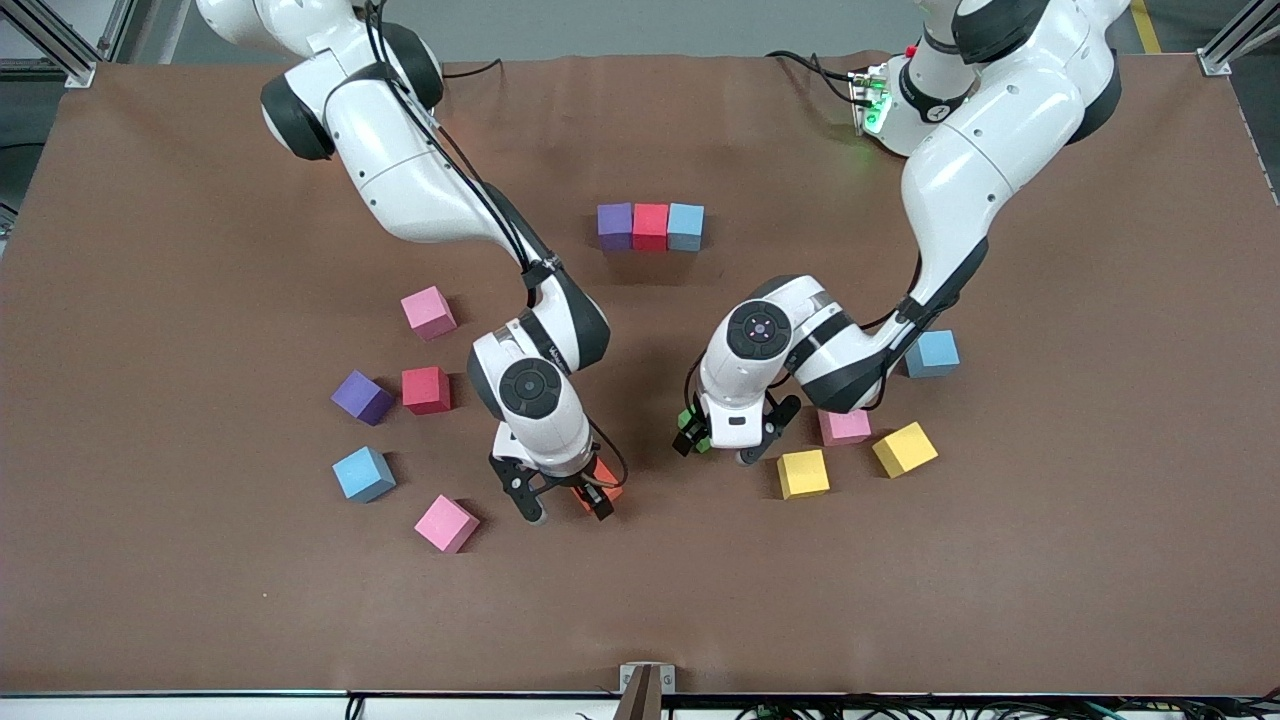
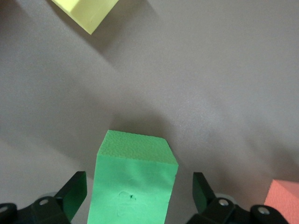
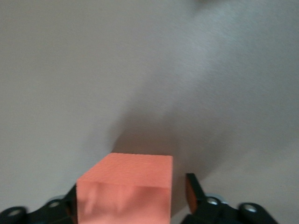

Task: Arrange 11 blocks into digit 3
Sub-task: 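Grasp the green cube with the left gripper while the right grasps orange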

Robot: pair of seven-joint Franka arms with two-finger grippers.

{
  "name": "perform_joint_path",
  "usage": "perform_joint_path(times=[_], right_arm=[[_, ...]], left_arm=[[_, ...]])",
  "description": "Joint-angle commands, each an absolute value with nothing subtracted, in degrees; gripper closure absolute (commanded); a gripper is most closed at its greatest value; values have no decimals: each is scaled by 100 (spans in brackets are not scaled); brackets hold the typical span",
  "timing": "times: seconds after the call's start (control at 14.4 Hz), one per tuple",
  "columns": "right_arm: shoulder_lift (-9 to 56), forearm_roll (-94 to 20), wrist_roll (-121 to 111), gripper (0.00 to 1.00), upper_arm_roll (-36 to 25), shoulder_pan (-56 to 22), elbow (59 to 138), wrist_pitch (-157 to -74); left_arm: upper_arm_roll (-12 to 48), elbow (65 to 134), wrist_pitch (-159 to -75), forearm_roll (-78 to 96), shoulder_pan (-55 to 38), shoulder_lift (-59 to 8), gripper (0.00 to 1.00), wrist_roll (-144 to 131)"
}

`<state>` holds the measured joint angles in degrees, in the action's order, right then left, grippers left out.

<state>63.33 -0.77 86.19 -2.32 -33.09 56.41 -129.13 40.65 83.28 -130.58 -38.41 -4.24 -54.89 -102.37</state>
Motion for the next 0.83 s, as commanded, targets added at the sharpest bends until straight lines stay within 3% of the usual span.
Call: perform_joint_path(times=[0.0, 0.07, 0.28, 0.56, 0.76], right_arm=[[6346, -219, 8684, 71, -88, -3156, 5449, -12403], [6250, -307, 8666, 97, -44, -3086, 5458, -12288], [5969, -352, 8666, 100, -53, -3067, 5659, -12069], [4180, -352, 8649, 100, -61, -3172, 7859, -12014], [2545, -352, 8657, 100, -53, -3155, 10337, -13268]], left_arm=[[3929, 8165, -13104, -3823, -571, -5581, 25, -10134], [3929, 8174, -13104, -3832, -563, -5581, 41, -10125], [3920, 8183, -13087, -3850, -484, -5520, 67, -10125], [3981, 8411, -12544, -3841, -256, -5117, 71, -10143], [4419, 8709, -12165, -3841, 130, -4879, 71, -10151]])
